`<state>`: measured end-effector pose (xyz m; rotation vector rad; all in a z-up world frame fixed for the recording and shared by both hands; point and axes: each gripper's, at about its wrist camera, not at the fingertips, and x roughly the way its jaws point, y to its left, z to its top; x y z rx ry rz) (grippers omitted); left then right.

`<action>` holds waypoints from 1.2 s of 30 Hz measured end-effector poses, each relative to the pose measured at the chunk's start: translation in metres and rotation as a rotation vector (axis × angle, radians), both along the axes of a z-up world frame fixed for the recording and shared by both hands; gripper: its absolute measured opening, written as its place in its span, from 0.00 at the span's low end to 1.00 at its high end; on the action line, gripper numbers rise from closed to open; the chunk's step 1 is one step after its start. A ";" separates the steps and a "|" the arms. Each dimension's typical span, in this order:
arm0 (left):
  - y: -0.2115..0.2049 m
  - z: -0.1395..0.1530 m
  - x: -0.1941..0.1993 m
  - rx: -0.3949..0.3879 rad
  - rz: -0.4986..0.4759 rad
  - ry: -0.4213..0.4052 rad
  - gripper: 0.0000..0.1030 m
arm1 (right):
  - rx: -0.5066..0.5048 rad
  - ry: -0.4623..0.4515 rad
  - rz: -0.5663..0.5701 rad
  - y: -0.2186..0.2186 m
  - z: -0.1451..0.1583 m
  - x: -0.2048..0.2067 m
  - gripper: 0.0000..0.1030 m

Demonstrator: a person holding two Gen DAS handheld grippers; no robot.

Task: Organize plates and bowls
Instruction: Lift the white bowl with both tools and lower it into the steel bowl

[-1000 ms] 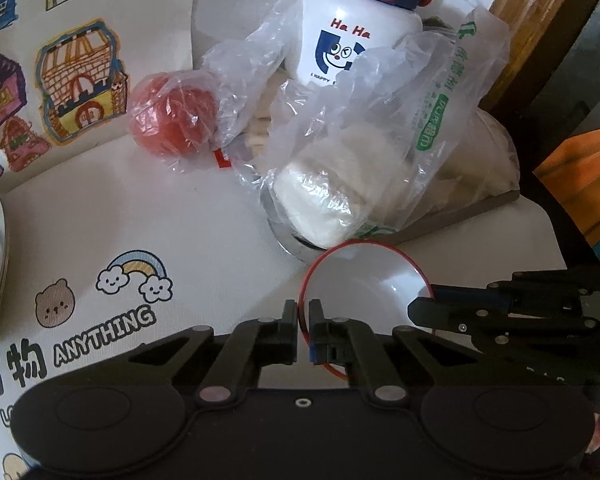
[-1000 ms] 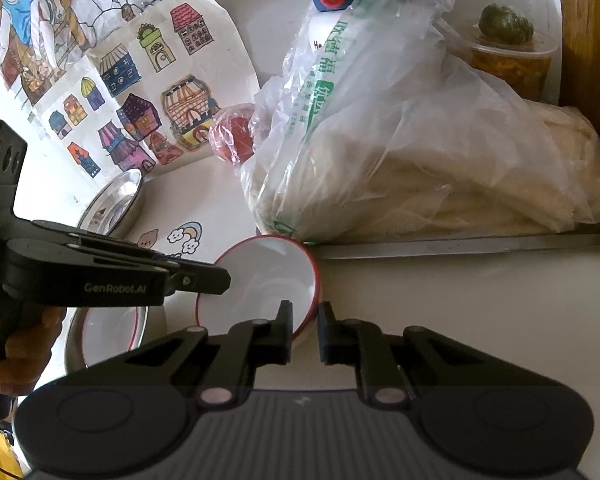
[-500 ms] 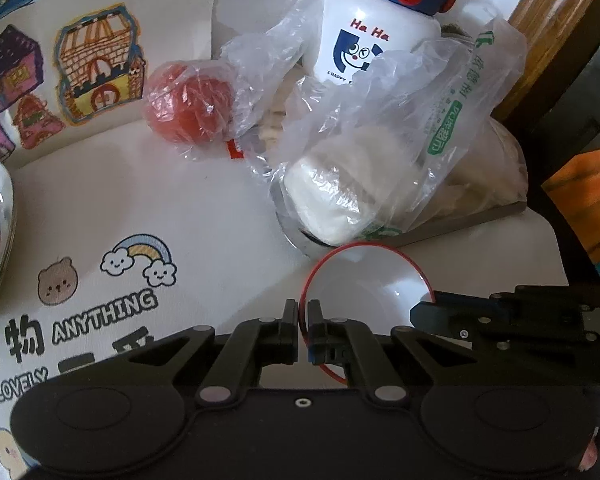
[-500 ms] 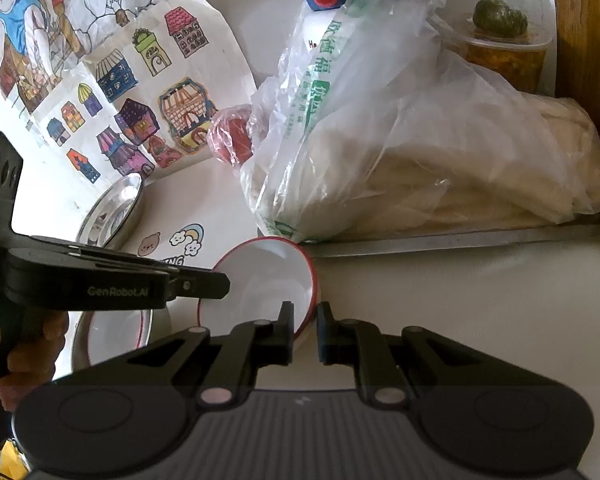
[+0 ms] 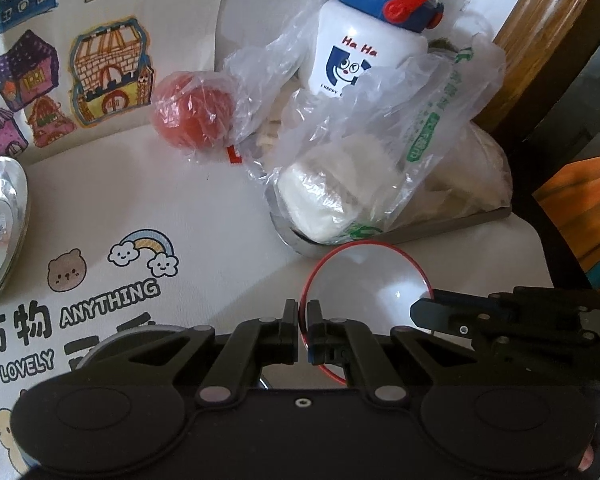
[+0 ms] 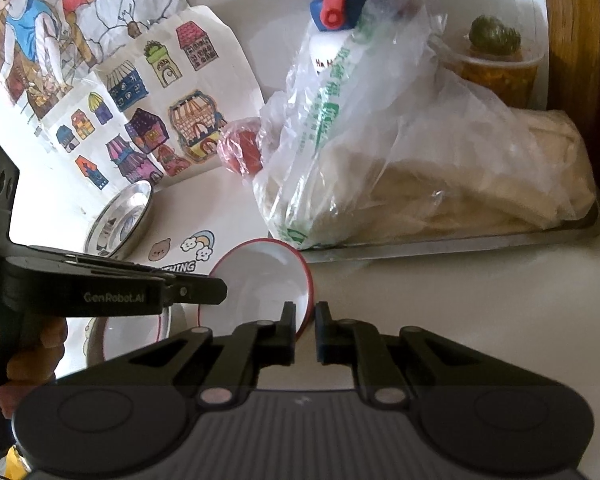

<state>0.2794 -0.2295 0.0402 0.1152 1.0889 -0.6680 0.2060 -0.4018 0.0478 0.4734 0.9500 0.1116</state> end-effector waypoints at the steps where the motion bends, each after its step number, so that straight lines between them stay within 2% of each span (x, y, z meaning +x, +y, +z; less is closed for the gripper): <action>1: 0.001 0.002 -0.001 -0.002 0.001 -0.003 0.02 | -0.002 -0.003 0.001 0.000 0.002 -0.001 0.10; 12: 0.021 0.027 -0.018 -0.025 0.019 -0.056 0.02 | -0.027 -0.039 0.025 0.015 0.039 -0.010 0.10; 22: 0.065 0.048 -0.029 -0.033 0.088 -0.102 0.02 | -0.050 -0.070 0.097 0.050 0.078 -0.002 0.10; 36: 0.122 0.040 -0.032 -0.020 0.185 -0.087 0.02 | -0.065 -0.055 0.213 0.104 0.078 0.016 0.10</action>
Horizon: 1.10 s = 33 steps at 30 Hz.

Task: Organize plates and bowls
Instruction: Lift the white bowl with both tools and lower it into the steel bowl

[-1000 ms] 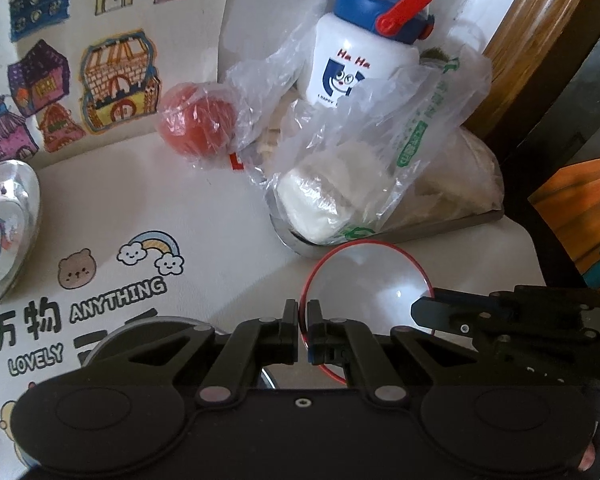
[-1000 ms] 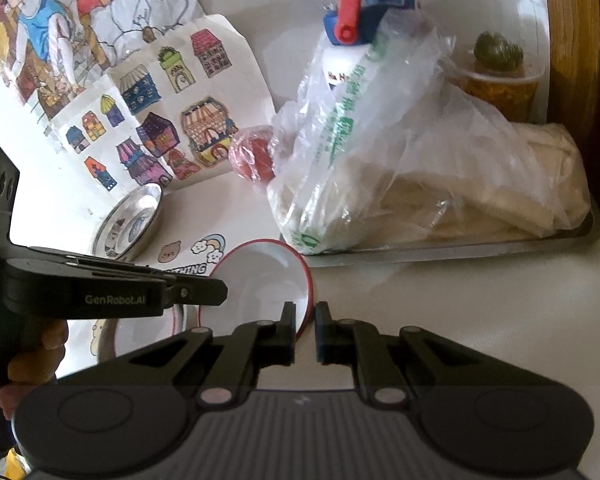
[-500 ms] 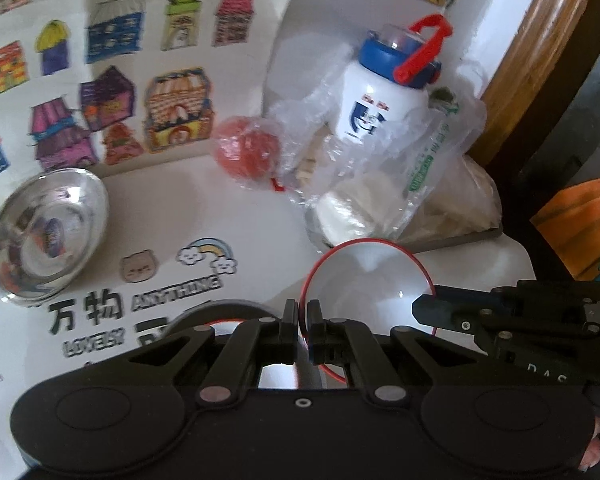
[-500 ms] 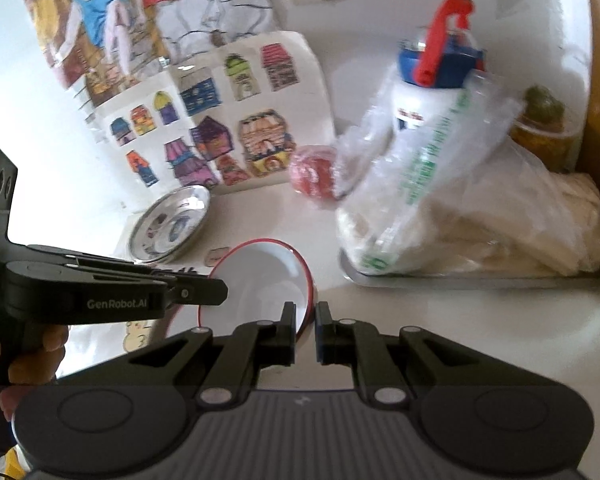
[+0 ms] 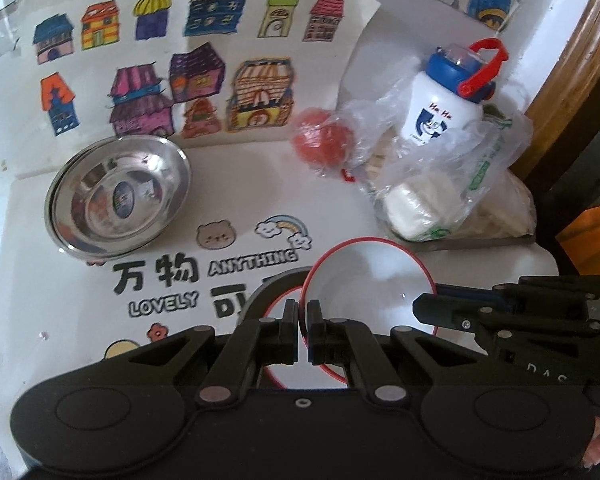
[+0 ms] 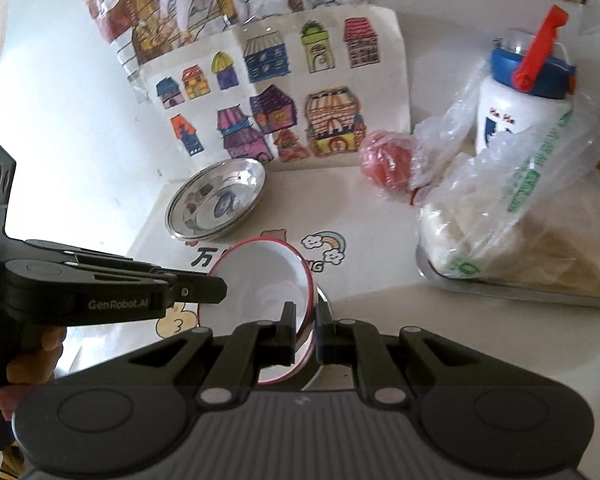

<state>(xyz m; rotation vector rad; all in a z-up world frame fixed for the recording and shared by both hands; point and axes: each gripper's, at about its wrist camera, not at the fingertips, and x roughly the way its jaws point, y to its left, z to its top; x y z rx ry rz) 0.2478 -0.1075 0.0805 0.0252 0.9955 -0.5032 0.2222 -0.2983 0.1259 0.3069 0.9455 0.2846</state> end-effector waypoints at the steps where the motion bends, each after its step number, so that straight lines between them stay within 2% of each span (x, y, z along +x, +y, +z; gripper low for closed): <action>1: 0.002 -0.002 0.000 0.000 0.003 0.004 0.02 | -0.002 0.004 0.004 0.002 -0.001 0.001 0.10; 17: 0.018 -0.025 0.005 0.020 0.017 0.053 0.02 | -0.027 0.062 0.051 0.022 -0.016 0.012 0.10; 33: 0.013 -0.032 0.011 0.045 0.010 0.070 0.03 | -0.032 0.095 0.057 0.023 -0.026 0.018 0.10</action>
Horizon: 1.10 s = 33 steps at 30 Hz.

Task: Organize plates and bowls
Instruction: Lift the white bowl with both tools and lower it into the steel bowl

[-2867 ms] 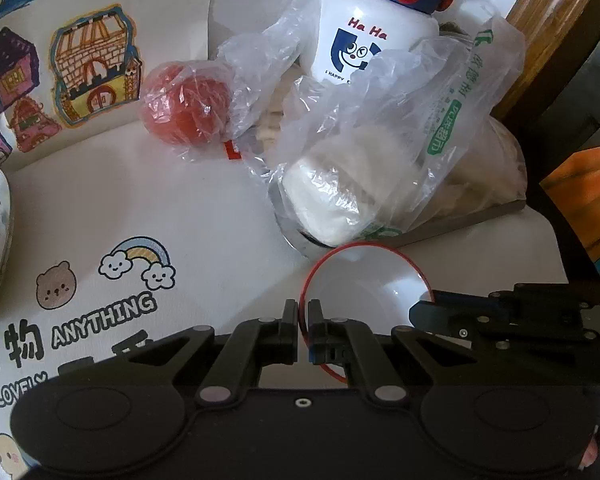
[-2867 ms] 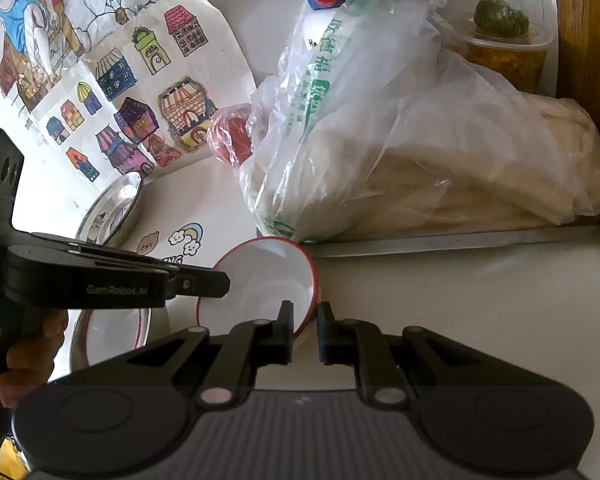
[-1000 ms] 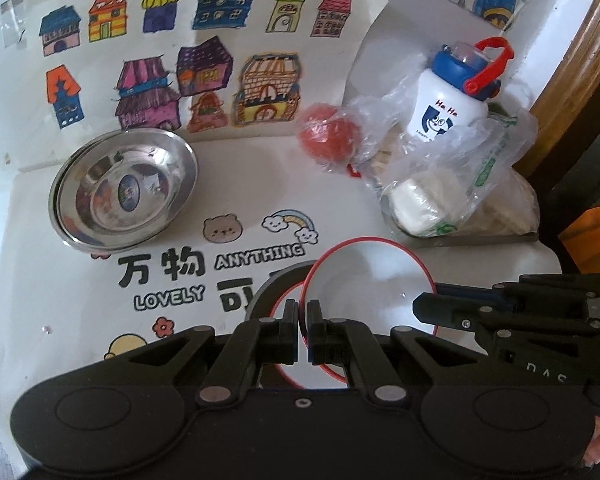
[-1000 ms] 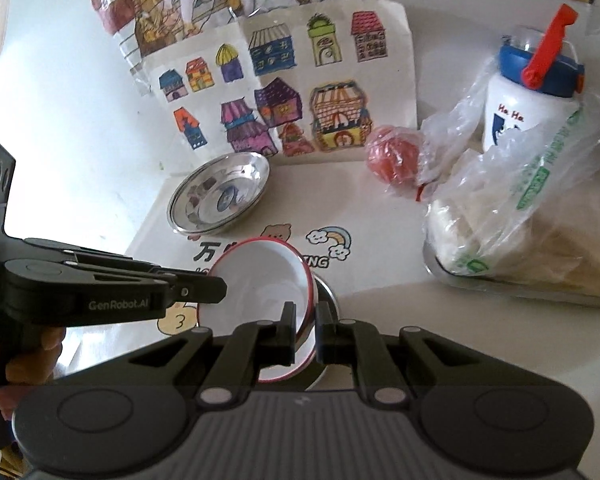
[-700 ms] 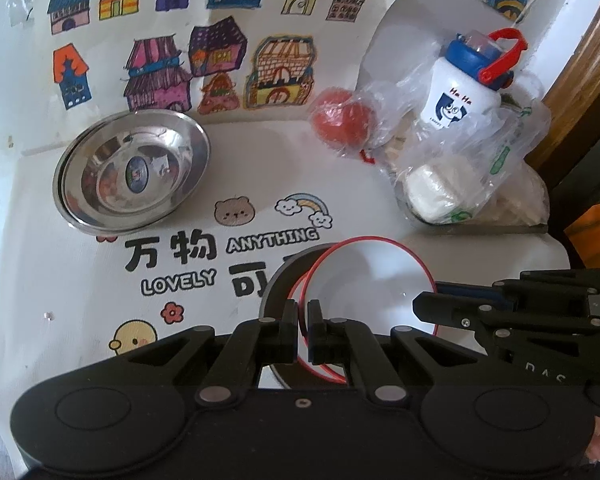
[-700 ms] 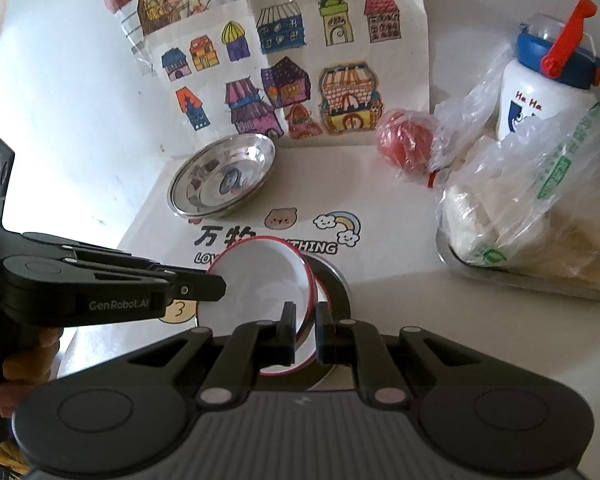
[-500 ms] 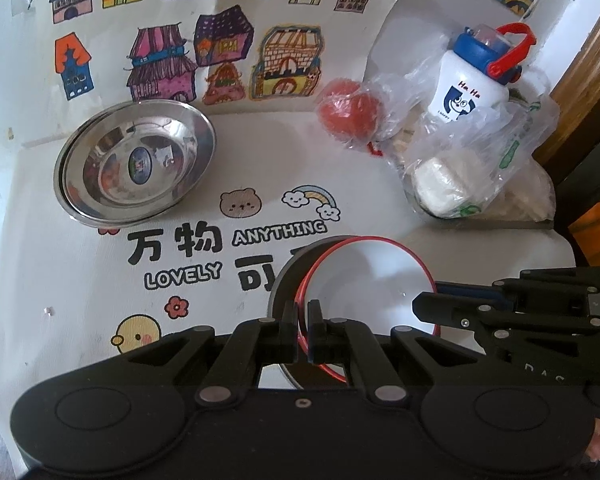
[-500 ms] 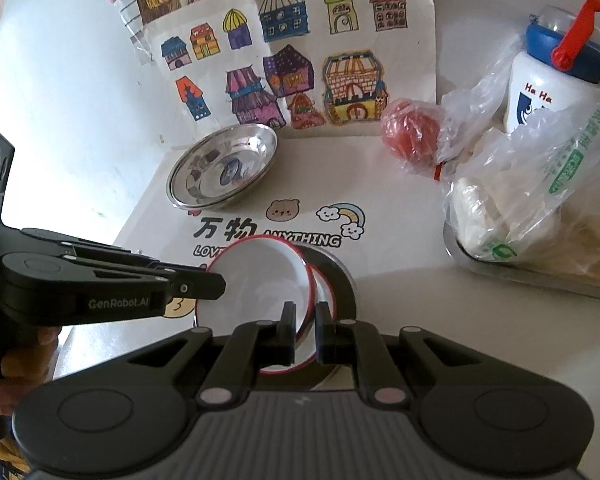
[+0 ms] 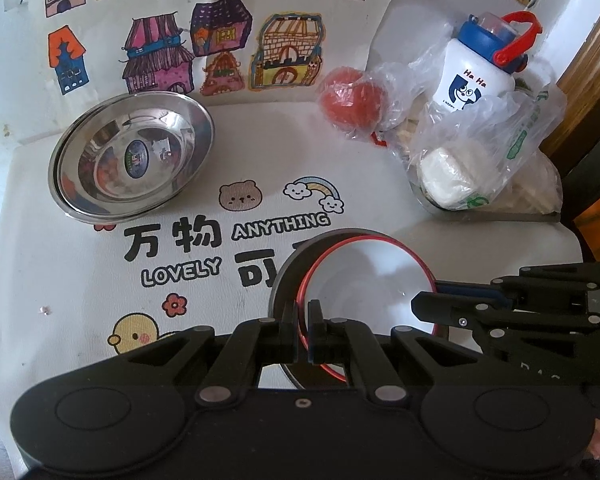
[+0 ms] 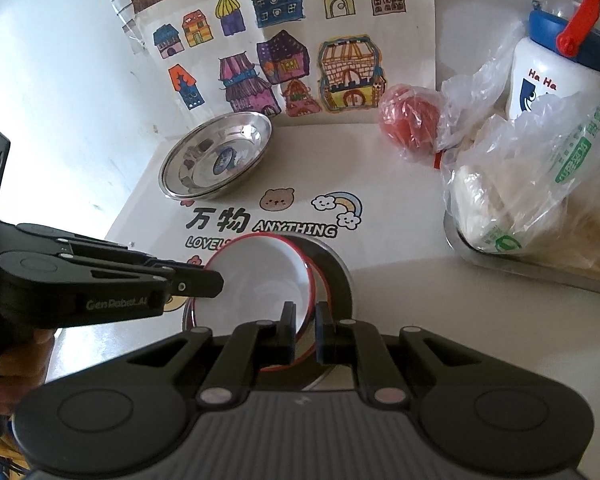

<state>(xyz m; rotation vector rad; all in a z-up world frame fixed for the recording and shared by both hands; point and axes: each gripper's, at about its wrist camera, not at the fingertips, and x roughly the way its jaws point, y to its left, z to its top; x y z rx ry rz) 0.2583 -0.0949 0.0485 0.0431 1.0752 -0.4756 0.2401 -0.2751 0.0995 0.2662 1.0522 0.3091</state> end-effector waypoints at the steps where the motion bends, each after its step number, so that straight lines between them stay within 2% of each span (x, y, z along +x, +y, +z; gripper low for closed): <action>1: 0.000 0.000 0.000 0.002 -0.001 0.000 0.03 | 0.000 0.001 -0.001 0.000 0.000 0.000 0.10; 33: -0.005 -0.003 0.005 0.014 -0.010 0.011 0.04 | 0.000 0.029 0.000 -0.002 -0.007 0.006 0.11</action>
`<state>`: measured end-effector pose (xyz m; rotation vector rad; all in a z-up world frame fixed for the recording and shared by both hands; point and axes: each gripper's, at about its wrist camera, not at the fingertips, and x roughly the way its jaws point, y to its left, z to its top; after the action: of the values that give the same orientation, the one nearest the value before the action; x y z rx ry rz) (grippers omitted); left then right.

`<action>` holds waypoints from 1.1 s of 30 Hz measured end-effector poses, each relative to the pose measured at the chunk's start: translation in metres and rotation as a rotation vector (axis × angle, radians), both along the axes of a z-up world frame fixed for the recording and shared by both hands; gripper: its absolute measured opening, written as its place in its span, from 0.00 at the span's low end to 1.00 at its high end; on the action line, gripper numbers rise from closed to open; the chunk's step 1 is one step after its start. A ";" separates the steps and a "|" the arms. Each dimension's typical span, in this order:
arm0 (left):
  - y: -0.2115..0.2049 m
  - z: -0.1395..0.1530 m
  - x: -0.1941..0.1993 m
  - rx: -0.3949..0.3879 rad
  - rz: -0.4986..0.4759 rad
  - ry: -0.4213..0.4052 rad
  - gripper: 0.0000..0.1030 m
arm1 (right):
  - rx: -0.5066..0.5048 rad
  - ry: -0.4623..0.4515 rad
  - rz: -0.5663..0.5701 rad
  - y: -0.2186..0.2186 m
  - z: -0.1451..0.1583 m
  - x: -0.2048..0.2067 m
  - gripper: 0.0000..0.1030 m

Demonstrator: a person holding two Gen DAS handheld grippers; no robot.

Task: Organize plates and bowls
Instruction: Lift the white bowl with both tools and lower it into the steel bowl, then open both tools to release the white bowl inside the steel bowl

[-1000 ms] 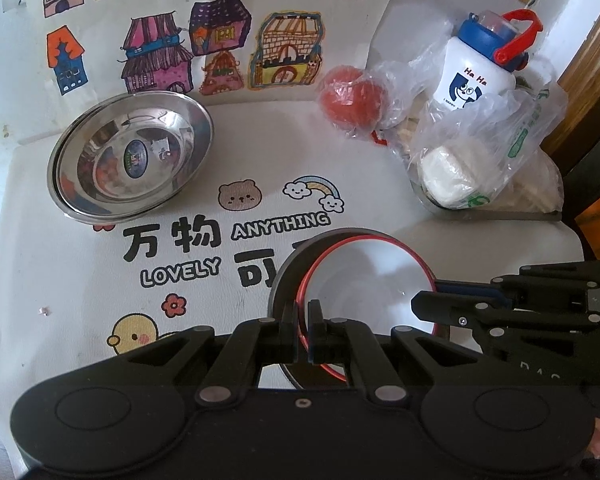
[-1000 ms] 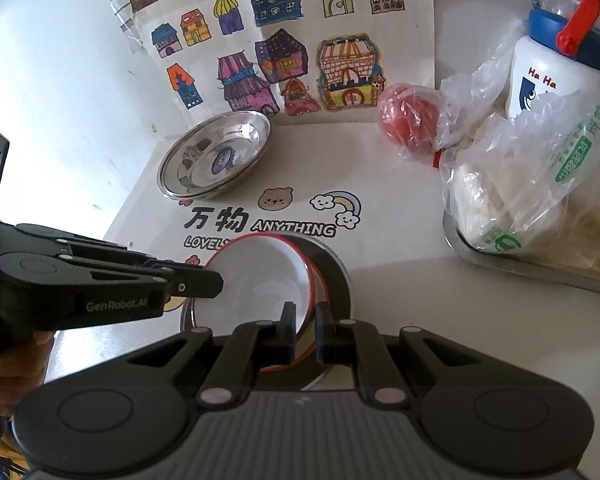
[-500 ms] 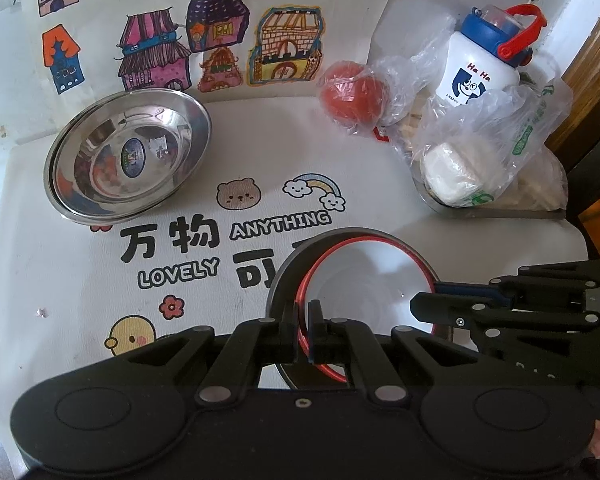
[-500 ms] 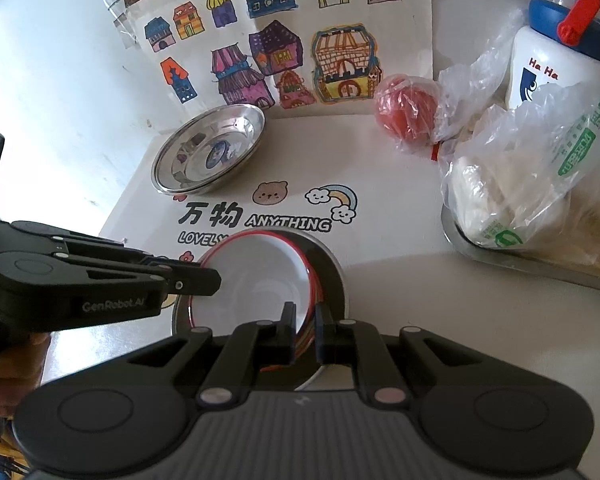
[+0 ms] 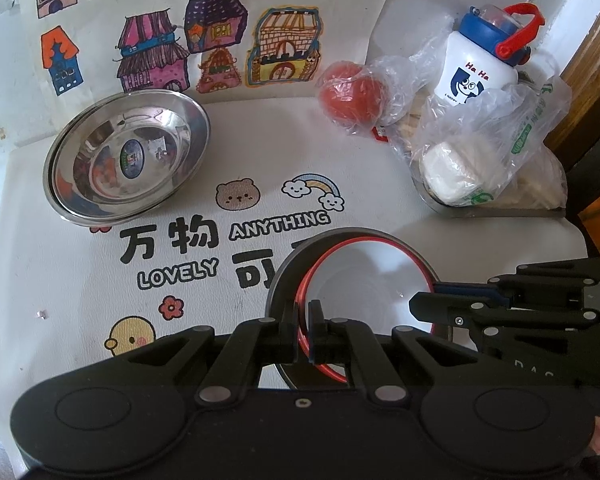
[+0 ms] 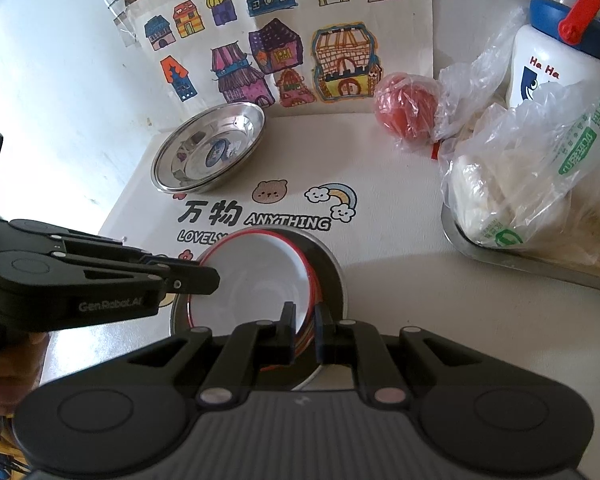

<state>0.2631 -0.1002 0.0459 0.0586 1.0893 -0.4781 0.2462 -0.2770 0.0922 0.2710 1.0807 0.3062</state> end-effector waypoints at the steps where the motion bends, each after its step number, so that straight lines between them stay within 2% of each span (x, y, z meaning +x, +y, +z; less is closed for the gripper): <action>1: 0.001 0.000 0.000 -0.003 0.001 0.004 0.04 | 0.001 0.001 0.000 0.000 0.000 0.000 0.11; 9: 0.002 -0.001 0.000 -0.008 0.006 0.007 0.04 | 0.006 0.001 0.004 0.000 -0.001 0.000 0.15; 18: 0.006 -0.003 0.000 -0.018 0.024 0.005 0.13 | -0.012 -0.042 0.008 -0.001 0.007 -0.003 0.20; 24: 0.008 -0.001 -0.004 -0.022 0.028 -0.009 0.14 | -0.016 -0.050 -0.001 -0.004 0.007 -0.005 0.31; 27: 0.010 0.003 -0.008 -0.020 0.029 -0.039 0.15 | -0.008 -0.062 -0.013 -0.008 0.009 -0.007 0.41; 30: 0.012 0.006 -0.010 -0.014 0.034 -0.058 0.23 | -0.002 -0.069 -0.019 -0.010 0.011 -0.009 0.46; 33: 0.016 0.008 -0.011 -0.018 0.043 -0.069 0.27 | -0.003 -0.078 -0.022 -0.011 0.013 -0.011 0.52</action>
<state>0.2522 -0.0840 0.0538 0.0356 1.0164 -0.4438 0.2354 -0.2880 0.1051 0.2665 1.0003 0.2933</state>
